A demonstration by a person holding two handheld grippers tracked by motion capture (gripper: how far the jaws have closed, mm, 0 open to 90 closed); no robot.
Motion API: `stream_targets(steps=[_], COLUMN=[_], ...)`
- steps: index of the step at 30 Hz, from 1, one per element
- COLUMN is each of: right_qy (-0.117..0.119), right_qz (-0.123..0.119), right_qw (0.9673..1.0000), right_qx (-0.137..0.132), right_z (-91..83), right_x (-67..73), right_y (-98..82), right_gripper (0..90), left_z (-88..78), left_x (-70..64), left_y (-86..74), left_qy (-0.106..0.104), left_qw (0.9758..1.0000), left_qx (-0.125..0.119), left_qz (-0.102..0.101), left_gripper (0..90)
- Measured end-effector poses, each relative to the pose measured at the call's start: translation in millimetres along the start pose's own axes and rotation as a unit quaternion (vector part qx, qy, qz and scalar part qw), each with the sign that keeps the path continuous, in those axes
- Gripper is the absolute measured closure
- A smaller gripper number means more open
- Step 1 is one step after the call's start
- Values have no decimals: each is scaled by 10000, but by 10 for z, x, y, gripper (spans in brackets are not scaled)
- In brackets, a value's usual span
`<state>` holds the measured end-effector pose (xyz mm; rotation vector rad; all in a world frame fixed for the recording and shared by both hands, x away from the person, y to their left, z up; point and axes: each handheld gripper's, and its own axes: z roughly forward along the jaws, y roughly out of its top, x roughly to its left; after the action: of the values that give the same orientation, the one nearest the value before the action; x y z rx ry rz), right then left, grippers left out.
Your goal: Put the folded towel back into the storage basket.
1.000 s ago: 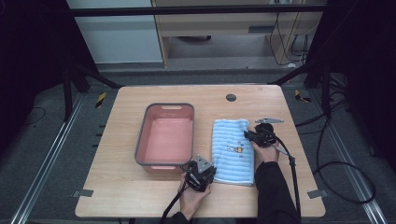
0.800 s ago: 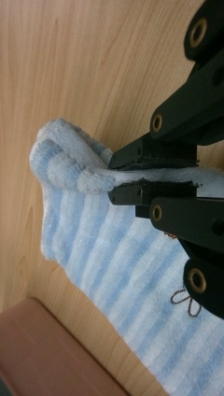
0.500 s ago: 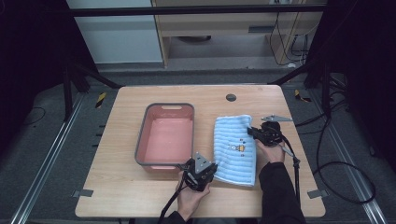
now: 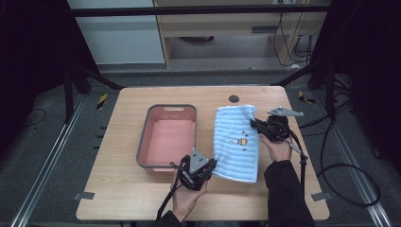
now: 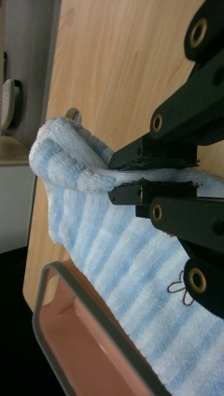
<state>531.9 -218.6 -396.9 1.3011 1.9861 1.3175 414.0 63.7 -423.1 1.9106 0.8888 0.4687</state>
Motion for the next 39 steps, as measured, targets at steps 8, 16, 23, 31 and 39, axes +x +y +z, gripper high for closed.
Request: stream_targets(steps=[8,16,23,31,39], right_qy=[52,112,176,270,399], right_qz=[-94,-232,-297,-411,-422], right_qw=[9999,9995,9992,9984,9977], right_qx=[-114,-206,-221,-266,-335], right_z=[-23,-16,54,152,282], right_x=[171,343,465,626,761], right_y=[236,473,581,721,833], right_gripper=[838,838,838,838,838], left_z=[-168,-335,-475,-614,-763], left_x=[87,199,329,494,668], left_y=[77,173,213,243,253], left_qy=[42,104,162,280,415], left_qw=[9999,9996,9992,9986,9977], left_qx=[-149,-259,-351,-457,-528], left_qz=[-37,-34,-47,-48,-90], left_gripper=[860,860,860,860,860])
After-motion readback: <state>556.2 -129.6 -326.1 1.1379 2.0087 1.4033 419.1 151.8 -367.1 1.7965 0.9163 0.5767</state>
